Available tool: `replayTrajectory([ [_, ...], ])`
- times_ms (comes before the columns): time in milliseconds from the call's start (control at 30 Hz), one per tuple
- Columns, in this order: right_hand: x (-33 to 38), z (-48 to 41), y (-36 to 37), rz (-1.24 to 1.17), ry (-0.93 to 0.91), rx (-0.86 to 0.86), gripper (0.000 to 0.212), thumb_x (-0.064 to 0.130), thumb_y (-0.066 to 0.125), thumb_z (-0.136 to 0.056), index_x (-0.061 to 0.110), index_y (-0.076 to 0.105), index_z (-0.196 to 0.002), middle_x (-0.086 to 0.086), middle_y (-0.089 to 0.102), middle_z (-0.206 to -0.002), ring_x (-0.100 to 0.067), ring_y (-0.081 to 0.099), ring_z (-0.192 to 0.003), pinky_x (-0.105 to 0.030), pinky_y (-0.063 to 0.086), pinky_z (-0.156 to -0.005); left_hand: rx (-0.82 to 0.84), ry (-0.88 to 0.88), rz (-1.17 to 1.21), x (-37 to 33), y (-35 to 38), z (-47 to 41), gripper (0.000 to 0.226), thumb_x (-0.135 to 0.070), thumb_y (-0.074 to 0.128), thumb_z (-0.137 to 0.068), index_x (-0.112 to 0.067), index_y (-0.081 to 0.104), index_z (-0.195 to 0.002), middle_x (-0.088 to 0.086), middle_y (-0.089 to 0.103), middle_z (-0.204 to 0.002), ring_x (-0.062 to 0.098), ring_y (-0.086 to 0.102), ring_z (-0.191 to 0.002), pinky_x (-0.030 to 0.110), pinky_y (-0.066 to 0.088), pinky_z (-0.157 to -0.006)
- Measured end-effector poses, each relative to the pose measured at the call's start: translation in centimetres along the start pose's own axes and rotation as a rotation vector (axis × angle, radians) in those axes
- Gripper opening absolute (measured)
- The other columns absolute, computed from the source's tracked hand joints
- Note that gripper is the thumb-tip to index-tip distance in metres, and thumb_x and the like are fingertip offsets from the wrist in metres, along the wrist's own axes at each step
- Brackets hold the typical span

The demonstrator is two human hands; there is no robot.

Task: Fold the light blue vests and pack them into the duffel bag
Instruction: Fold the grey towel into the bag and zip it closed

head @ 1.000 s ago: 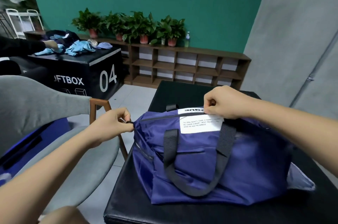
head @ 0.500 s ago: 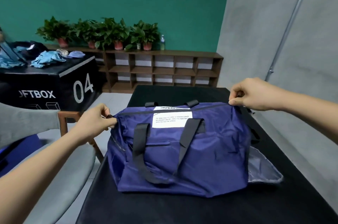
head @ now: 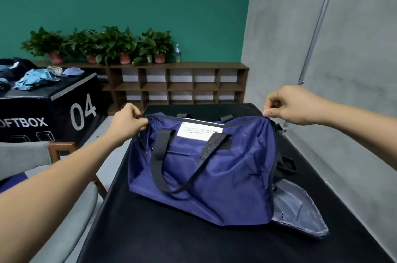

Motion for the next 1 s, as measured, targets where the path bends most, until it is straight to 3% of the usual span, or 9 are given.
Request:
replayTrajectory([
  [200, 0.4, 1.3, -0.1, -0.044, -0.025, -0.002, 0.017, 0.032, 0.077, -0.097, 0.030, 0.073, -0.081, 0.014, 0.071, -0.076, -0.002, 0.065, -0.075, -0.025, 0.046, -0.065, 0.025, 0.051, -0.058, -3.3, 6.2, -4.9, 0.028, -0.011, 0.073, -0.085, -0.004, 0.055, -0.105, 0.006, 0.073, -0.080, 0.015, 0.063, -0.062, 0.024, 0.045, -0.053],
  [367, 1.3, 2.6, -0.3, -0.085, -0.058, 0.009, 0.013, 0.033, 0.077, -0.097, 0.029, 0.075, -0.085, 0.016, 0.070, -0.076, 0.003, 0.064, -0.075, -0.022, 0.046, -0.066, 0.063, 0.047, -0.040, -4.8, 10.9, -8.3, 0.033, -0.014, 0.075, -0.083, -0.005, 0.053, -0.107, 0.012, 0.073, -0.091, 0.031, 0.075, -0.084, 0.041, 0.062, -0.075],
  [567, 2.2, 3.2, -0.1, -0.128, -0.081, 0.062, 0.014, 0.038, 0.076, -0.097, 0.030, 0.075, -0.085, 0.015, 0.073, -0.078, 0.000, 0.066, -0.077, -0.026, 0.052, -0.070, 0.076, 0.074, -0.065, -8.0, 15.6, -10.3, 0.032, -0.016, 0.074, -0.085, -0.008, 0.056, -0.111, 0.010, 0.072, -0.100, 0.030, 0.069, -0.092, 0.041, 0.057, -0.082],
  [733, 2.4, 3.1, 0.3, -0.169, -0.093, 0.110, 0.013, 0.033, 0.077, -0.096, 0.031, 0.075, -0.084, 0.030, 0.070, -0.079, 0.005, 0.065, -0.076, -0.019, 0.047, -0.066, 0.109, 0.026, 0.021, -9.1, 18.2, -9.8, 0.032, -0.019, 0.080, -0.087, -0.014, 0.058, -0.110, 0.007, 0.073, -0.103, 0.027, 0.074, -0.092, 0.043, 0.062, -0.089],
  [900, 1.1, 3.8, 1.6, -0.270, -0.060, 0.077, 0.011, 0.027, 0.078, -0.095, 0.030, 0.076, -0.085, 0.023, 0.072, -0.074, 0.004, 0.065, -0.070, -0.012, 0.044, -0.063, 0.150, 0.171, -0.001, -10.7, 16.9, -5.7, 0.031, -0.026, 0.079, -0.093, -0.021, 0.064, -0.120, -0.005, 0.069, -0.112, 0.015, 0.065, -0.104, 0.031, 0.052, -0.093],
  [1000, 0.9, 5.0, 2.9, -0.382, -0.054, 0.035, 0.008, 0.025, 0.076, -0.097, 0.030, 0.076, -0.090, 0.020, 0.073, -0.079, 0.002, 0.065, -0.073, -0.014, 0.046, -0.067, 0.163, 0.279, 0.012, -12.4, 14.7, -1.1, 0.022, -0.024, 0.076, -0.093, -0.026, 0.069, -0.114, -0.011, 0.070, -0.110, 0.001, 0.064, -0.091, 0.022, 0.050, -0.085],
])
Point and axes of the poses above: each hand's wrist, its own z-axis away from the middle knuckle, its own y-axis out of the palm, x = y × z, the point moved 2 cm from there along -z, towards the middle knuckle
